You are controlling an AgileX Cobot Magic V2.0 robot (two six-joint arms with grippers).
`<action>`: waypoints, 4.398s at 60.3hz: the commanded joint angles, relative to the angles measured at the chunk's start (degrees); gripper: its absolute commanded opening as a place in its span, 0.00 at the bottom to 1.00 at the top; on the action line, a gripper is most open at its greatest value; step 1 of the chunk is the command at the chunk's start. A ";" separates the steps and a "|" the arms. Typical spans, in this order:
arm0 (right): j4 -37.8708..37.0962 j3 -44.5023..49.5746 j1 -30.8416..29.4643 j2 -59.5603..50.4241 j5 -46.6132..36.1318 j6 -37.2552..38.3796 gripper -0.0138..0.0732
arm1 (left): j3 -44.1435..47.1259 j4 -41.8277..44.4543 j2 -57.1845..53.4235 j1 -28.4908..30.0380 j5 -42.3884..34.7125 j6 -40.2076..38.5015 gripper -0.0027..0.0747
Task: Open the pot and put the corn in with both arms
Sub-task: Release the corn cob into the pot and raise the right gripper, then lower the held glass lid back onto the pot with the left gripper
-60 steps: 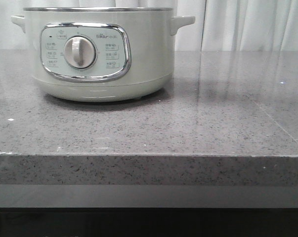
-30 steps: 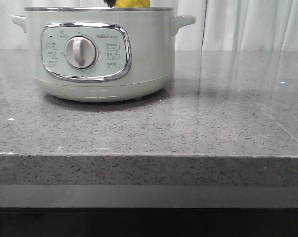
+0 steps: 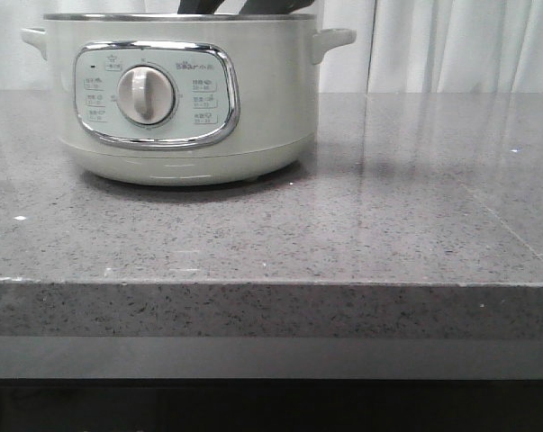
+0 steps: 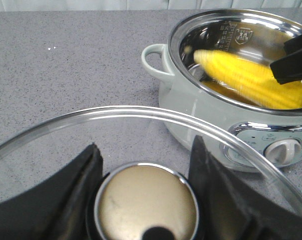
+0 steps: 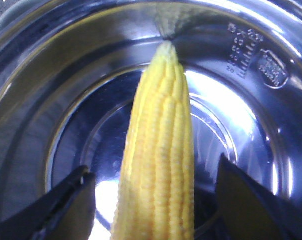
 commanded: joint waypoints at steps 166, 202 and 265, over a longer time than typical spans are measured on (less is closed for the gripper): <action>-11.33 40.35 -0.01 -59.22 -1.51 10.01 0.77 | -11.30 -5.45 18.48 -13.00 -30.64 -0.33 0.41; -11.33 40.35 -0.01 -59.22 -1.51 10.01 0.77 | -33.07 -5.01 45.01 -16.76 -33.02 -0.33 0.41; -11.33 40.35 -0.01 -59.22 -1.45 10.01 0.77 | -36.30 -4.23 52.95 -16.67 -31.48 -0.33 0.58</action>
